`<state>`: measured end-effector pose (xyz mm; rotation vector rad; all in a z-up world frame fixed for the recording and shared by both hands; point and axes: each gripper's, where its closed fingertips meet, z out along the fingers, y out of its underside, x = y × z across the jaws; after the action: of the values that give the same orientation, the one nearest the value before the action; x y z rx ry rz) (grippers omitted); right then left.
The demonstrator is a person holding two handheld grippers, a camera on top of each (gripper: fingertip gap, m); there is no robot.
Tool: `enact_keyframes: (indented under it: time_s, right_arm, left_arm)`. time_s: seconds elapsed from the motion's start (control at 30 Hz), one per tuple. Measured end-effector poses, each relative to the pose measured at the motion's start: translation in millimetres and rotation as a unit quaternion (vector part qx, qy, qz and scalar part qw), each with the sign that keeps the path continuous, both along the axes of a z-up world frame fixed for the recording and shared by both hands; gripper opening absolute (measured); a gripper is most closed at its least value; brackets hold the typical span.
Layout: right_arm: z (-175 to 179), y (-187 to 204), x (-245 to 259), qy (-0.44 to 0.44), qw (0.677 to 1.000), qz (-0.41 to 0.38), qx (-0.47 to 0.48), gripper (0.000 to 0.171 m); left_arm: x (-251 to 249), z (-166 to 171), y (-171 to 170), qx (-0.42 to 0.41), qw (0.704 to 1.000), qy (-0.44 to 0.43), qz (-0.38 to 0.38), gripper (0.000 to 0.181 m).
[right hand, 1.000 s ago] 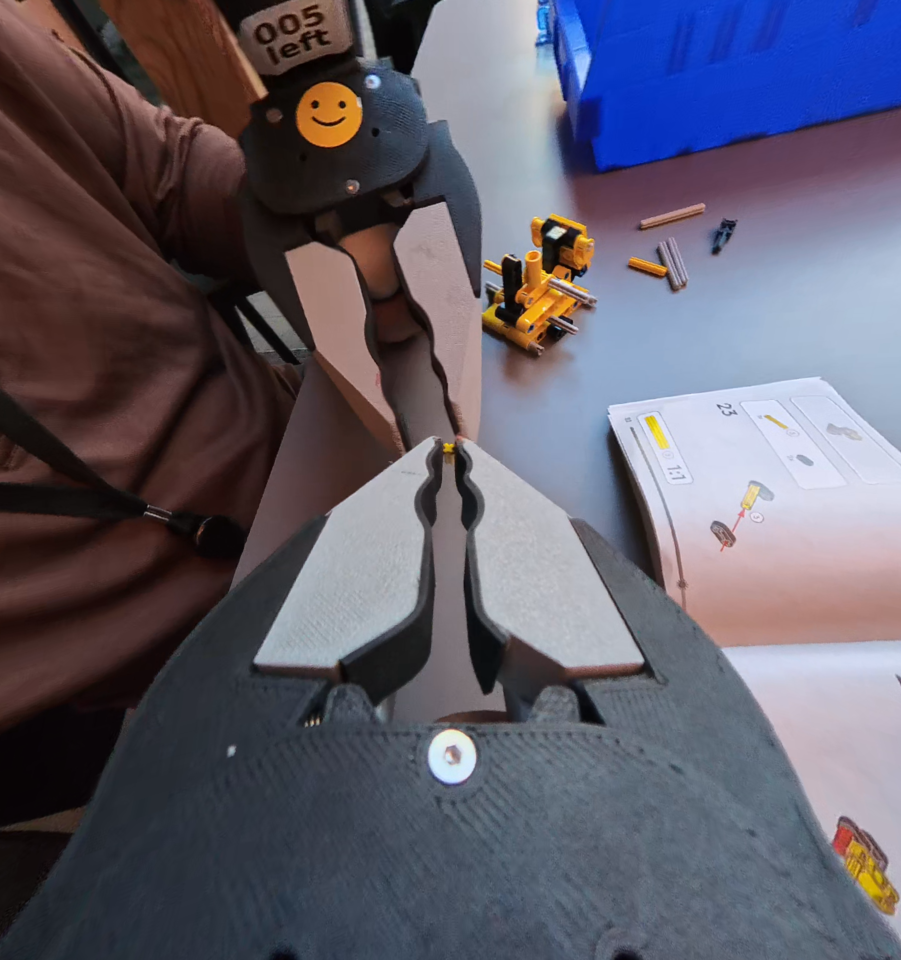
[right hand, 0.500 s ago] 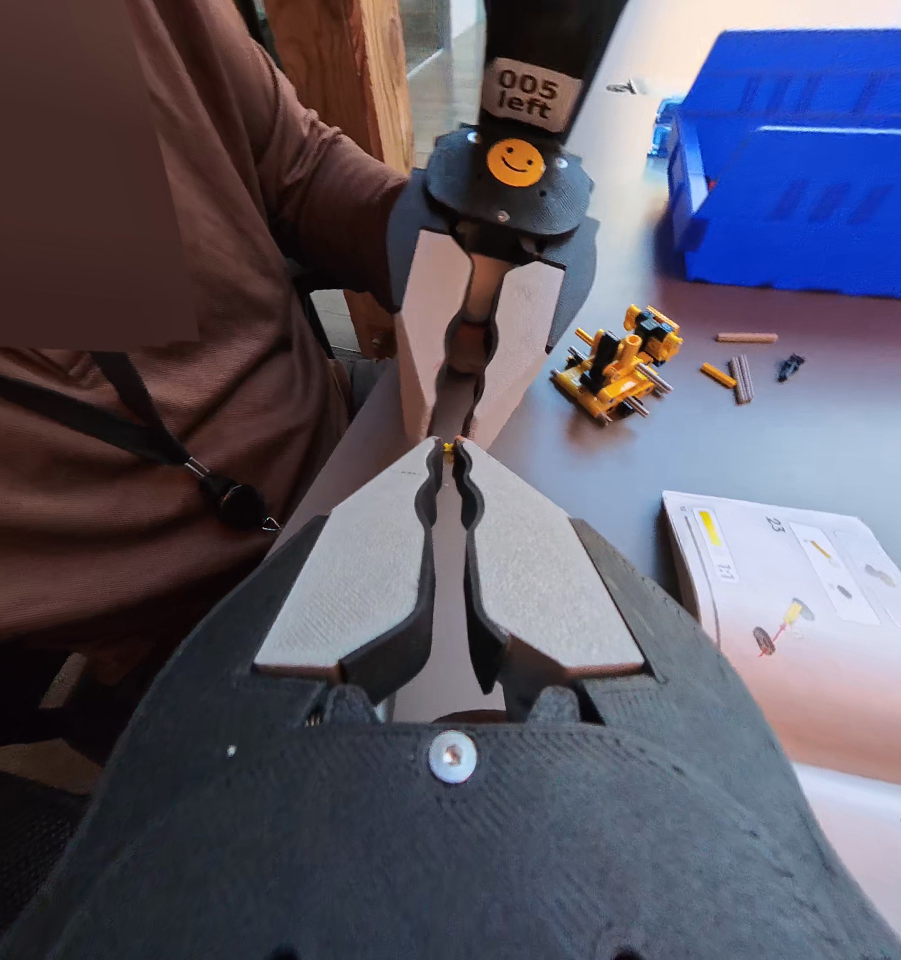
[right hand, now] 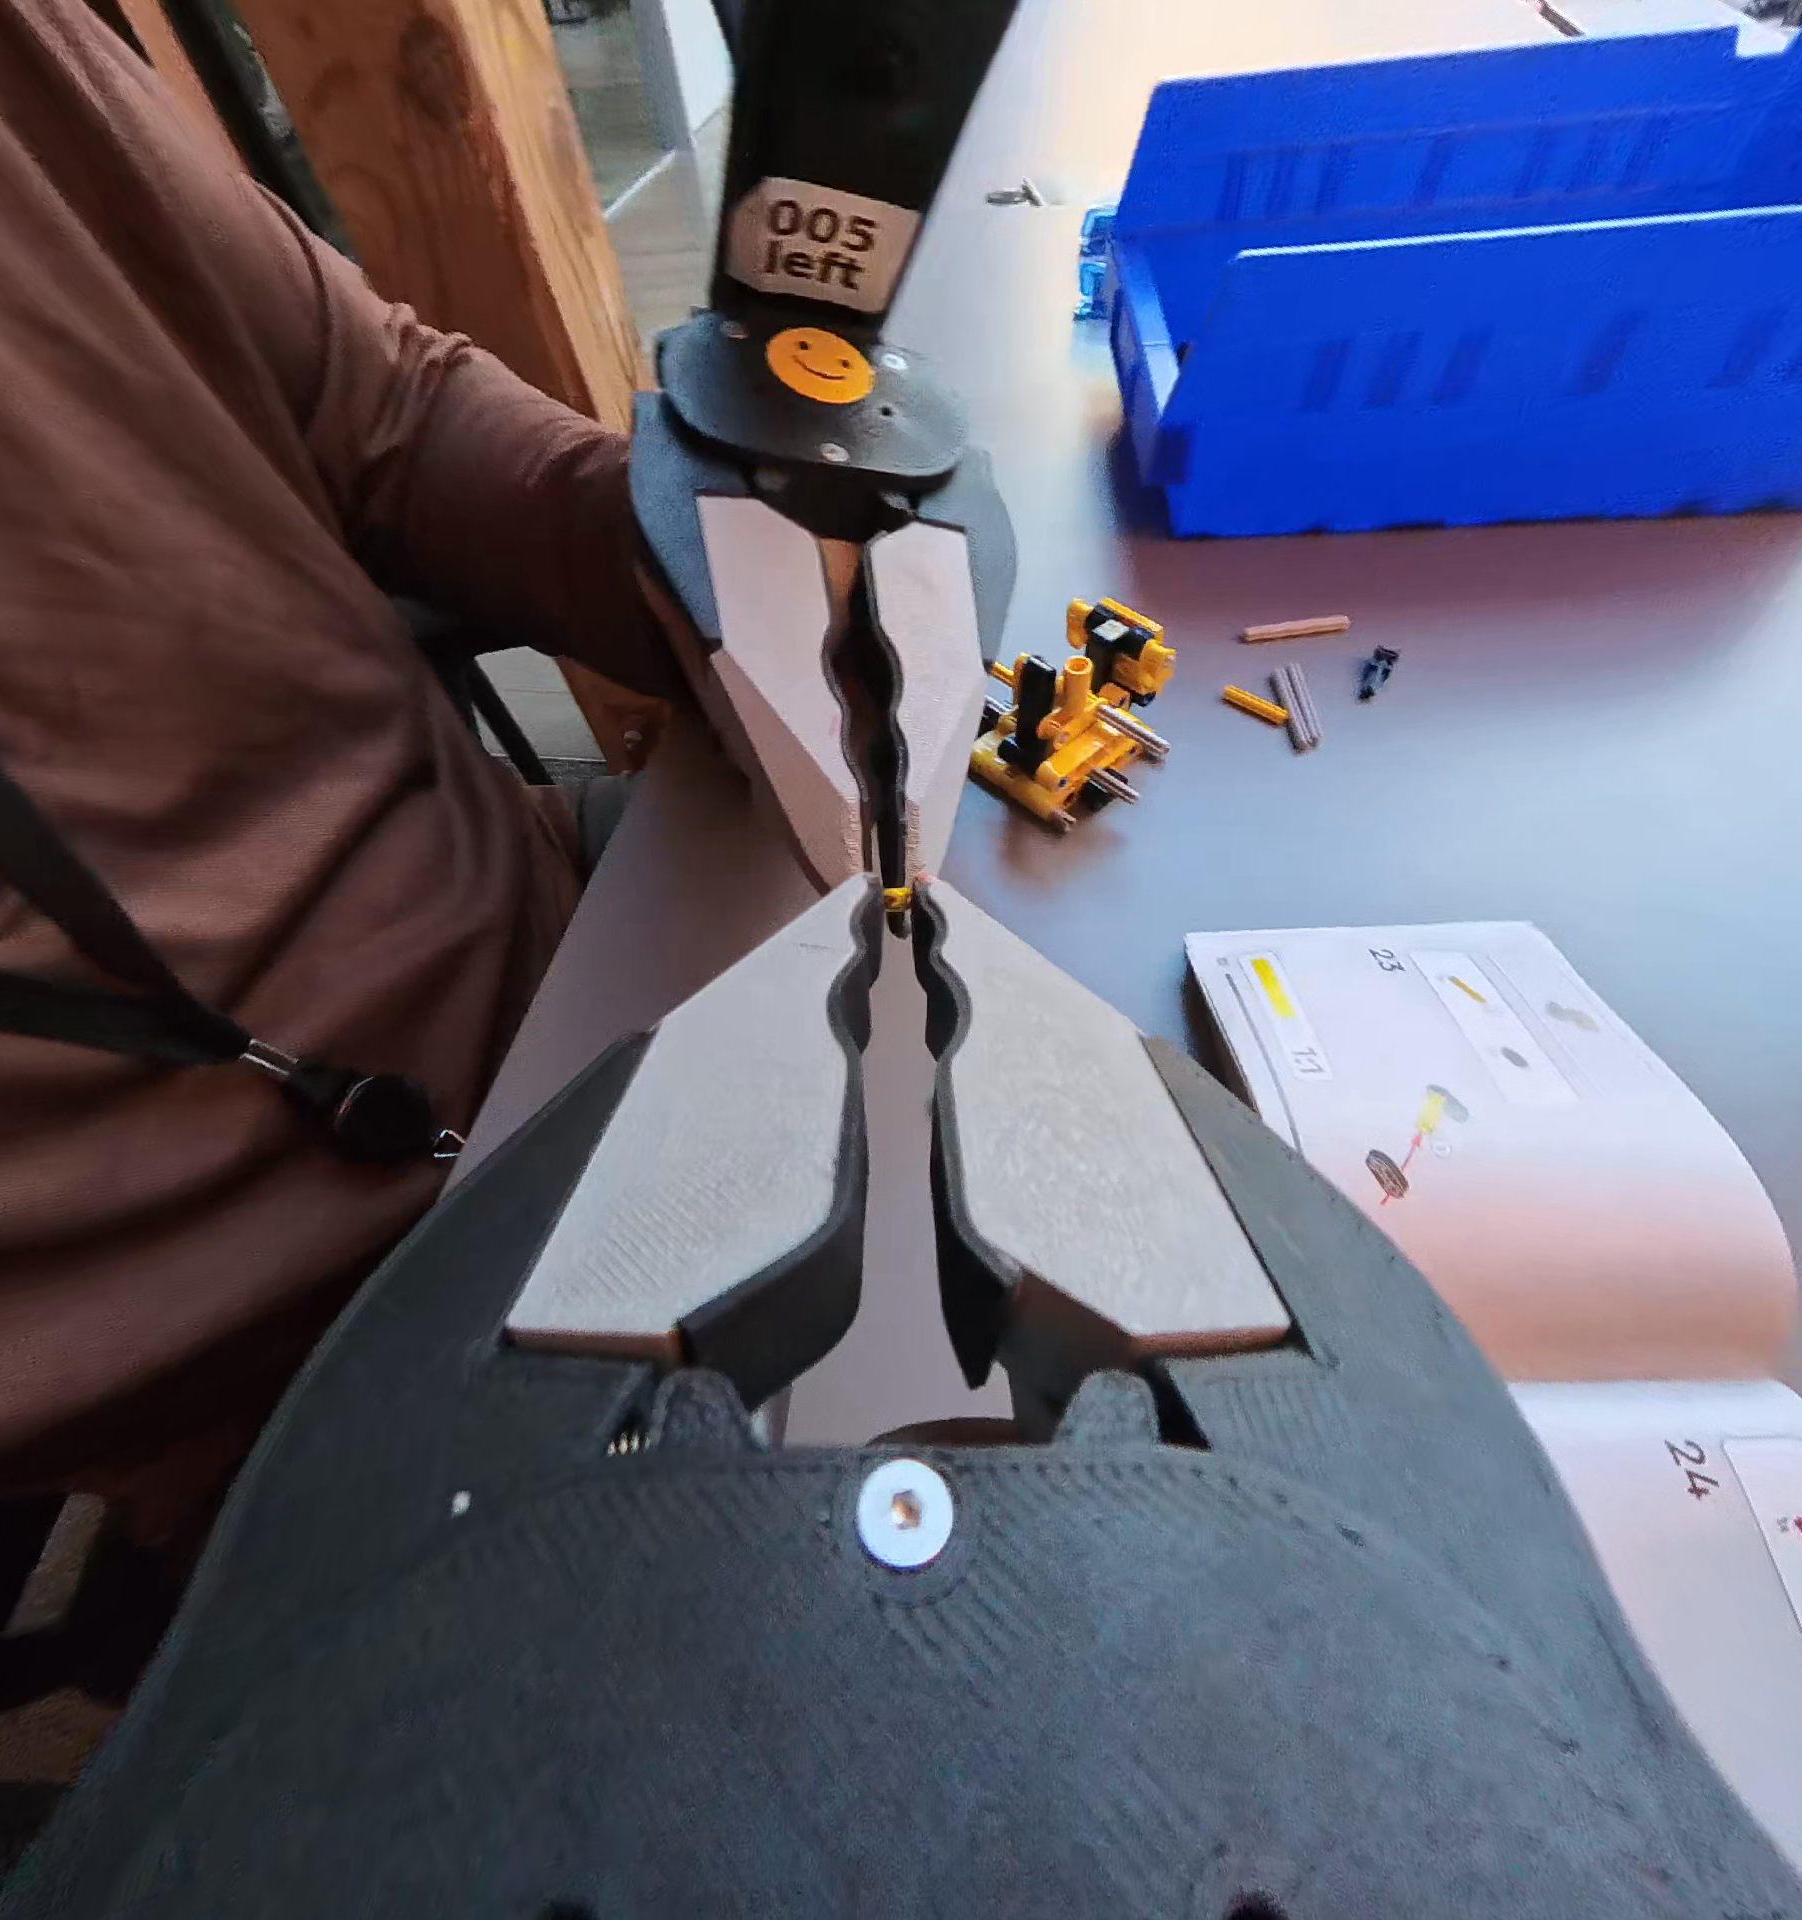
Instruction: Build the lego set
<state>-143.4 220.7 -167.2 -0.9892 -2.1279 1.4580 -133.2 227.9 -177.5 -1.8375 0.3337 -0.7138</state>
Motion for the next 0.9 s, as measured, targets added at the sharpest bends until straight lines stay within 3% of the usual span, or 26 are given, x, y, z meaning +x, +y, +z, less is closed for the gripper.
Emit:
enact_keyframes:
  time_s: [0.17,0.67,0.9]
  right_arm:
    - [1.0,4.1,-3.8,0.001,1.0,-0.016,-0.002,0.004]
    - [-0.9,8.2,-9.1,-0.012,0.999,-0.04,-0.004,0.003]
    - [-4.5,11.1,-14.8,-0.029,0.998,-0.056,-0.028,0.001]
  left_arm:
    - [-4.8,-0.8,7.1,0.031,0.996,0.066,0.054,0.001]
    - [-10.3,1.6,13.5,0.061,0.987,0.112,0.097,0.001]
    - [-17.0,-3.5,17.9,0.067,0.972,0.18,0.133,0.001]
